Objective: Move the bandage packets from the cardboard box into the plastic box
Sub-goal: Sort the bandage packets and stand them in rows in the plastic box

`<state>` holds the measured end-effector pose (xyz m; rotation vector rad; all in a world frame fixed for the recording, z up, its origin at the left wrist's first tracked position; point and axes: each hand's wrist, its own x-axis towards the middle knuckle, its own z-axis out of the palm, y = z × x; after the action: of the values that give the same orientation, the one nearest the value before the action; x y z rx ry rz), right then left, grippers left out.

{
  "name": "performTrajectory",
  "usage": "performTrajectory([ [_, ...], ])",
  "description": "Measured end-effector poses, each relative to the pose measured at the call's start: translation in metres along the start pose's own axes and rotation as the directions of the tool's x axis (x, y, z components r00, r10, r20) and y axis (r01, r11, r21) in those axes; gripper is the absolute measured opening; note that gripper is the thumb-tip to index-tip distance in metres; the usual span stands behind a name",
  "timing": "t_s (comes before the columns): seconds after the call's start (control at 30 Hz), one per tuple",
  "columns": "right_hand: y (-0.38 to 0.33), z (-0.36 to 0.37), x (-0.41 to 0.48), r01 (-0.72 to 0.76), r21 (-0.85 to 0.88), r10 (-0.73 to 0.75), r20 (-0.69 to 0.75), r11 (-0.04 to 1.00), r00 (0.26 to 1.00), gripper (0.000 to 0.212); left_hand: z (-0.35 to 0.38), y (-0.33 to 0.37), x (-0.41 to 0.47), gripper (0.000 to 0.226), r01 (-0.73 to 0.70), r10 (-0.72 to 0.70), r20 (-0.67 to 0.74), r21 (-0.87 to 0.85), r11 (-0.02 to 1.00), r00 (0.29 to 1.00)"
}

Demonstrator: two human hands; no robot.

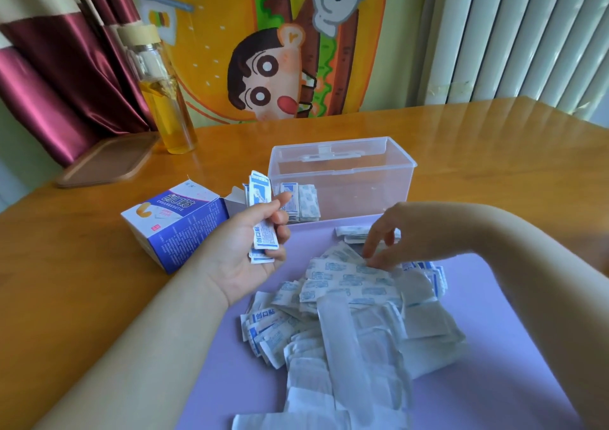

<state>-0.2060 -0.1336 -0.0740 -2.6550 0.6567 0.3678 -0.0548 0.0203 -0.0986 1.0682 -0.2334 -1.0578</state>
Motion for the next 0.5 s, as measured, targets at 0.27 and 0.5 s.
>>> performTrajectory([
  [0.27,0.013,-0.001,0.0,-0.056,-0.011,0.057,0.041,0.998,0.998,0.028,0.0,-0.003,0.001,0.017,0.044,-0.044,0.04,0.001,0.999,0.998],
  [0.5,0.024,-0.005,0.005,-0.064,0.286,0.113,-0.161,0.956,0.98,0.021,-0.001,-0.003,0.001,0.019,0.053,-0.054,0.055,0.006,0.999,0.997],
])
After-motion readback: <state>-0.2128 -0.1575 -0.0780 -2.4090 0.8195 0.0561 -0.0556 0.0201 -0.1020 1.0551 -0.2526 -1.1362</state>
